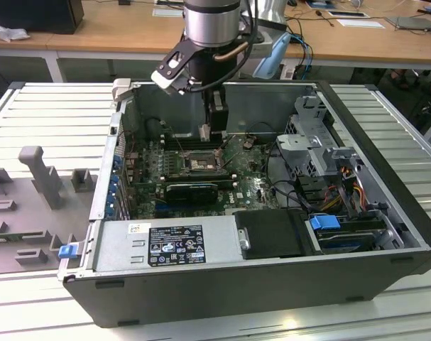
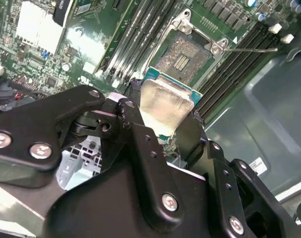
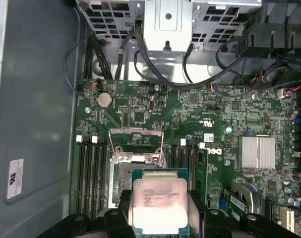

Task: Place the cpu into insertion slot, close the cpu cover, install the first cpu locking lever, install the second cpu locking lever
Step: 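Place the cpu into insertion slot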

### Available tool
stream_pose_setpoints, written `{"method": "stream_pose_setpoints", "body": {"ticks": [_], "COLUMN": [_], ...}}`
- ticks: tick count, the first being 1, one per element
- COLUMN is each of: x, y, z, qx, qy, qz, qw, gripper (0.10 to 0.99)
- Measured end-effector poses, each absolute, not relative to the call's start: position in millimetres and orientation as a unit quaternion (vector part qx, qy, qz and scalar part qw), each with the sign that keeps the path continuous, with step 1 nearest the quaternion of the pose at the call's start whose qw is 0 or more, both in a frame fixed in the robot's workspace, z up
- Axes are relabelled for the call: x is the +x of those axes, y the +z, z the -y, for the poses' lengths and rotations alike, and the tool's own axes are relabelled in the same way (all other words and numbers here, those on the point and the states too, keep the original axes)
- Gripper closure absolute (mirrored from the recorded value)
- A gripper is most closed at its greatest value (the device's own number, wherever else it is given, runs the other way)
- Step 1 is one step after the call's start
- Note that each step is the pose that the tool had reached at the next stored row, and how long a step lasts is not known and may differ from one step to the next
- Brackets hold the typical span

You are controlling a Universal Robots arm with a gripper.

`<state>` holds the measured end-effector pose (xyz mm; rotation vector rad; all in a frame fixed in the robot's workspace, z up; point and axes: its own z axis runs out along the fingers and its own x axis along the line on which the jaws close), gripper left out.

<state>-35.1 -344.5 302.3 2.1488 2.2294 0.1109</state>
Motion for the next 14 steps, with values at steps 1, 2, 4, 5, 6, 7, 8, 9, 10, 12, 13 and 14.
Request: {"method": "stream_pose_setpoints", "body": {"ticks": [1, 2, 4, 5, 6, 7, 8, 9, 10, 12, 13, 14], "x": [-39.8, -43.8, -45.0, -45.0, -44.9, -44.9, -44.9, -45.0, -45.0, -45.0, -45.0, -45.0], "y": [300.0, 297.9, 292.1, 290.1, 287.3, 285.4, 282.8, 278.2, 275.3, 273.1, 272.4, 271.9], "z": [344.1, 343.6, 341.3, 340.9, 340.6, 340.5, 340.4, 340.4, 340.4, 340.4, 340.4, 340.4], "qx": [0.693, 0.693, 0.693, 0.693, 0.693, 0.693, 0.693, 0.693, 0.693, 0.693, 0.693, 0.693], "qy": [0.036, 0.036, 0.036, 0.036, 0.036, 0.036, 0.036, 0.036, 0.035, 0.035, 0.035, 0.035], "qz": [-0.719, -0.719, -0.719, -0.719, -0.719, -0.719, -0.719, -0.719, -0.719, -0.719, -0.719, -0.719], "qw": [0.022, 0.022, 0.022, 0.022, 0.022, 0.022, 0.022, 0.022, 0.022, 0.022, 0.022, 0.022], "gripper": [0.557, 0.557, 0.557, 0.557, 0.557, 0.557, 0.557, 0.557, 0.557, 0.557, 0.557, 0.557]}}
